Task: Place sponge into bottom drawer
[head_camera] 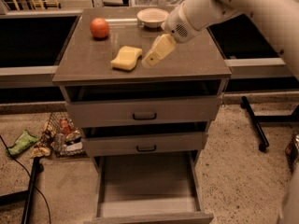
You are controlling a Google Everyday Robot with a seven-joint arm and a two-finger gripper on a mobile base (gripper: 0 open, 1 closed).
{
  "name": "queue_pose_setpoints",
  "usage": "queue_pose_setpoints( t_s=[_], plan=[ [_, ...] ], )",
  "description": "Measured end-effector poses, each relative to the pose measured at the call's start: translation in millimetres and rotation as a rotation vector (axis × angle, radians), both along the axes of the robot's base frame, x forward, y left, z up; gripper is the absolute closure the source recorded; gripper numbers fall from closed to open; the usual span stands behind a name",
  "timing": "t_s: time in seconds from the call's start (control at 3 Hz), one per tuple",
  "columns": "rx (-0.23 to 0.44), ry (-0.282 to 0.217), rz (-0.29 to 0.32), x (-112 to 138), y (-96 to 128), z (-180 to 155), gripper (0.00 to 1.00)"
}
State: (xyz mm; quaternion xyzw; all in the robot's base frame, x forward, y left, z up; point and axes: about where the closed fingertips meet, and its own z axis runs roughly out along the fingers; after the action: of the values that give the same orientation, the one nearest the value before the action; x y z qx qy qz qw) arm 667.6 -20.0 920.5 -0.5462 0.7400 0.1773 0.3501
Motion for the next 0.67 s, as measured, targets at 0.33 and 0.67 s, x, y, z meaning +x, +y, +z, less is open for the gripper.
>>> queue_pose_setpoints(
  t_s=[0.33, 0.67],
  plan=[
    [0.075, -0.003, -0.009, 29, 19, -27, 0.00],
    [0.123, 0.007, 0.006, 54, 42, -50, 0.00]
  ],
)
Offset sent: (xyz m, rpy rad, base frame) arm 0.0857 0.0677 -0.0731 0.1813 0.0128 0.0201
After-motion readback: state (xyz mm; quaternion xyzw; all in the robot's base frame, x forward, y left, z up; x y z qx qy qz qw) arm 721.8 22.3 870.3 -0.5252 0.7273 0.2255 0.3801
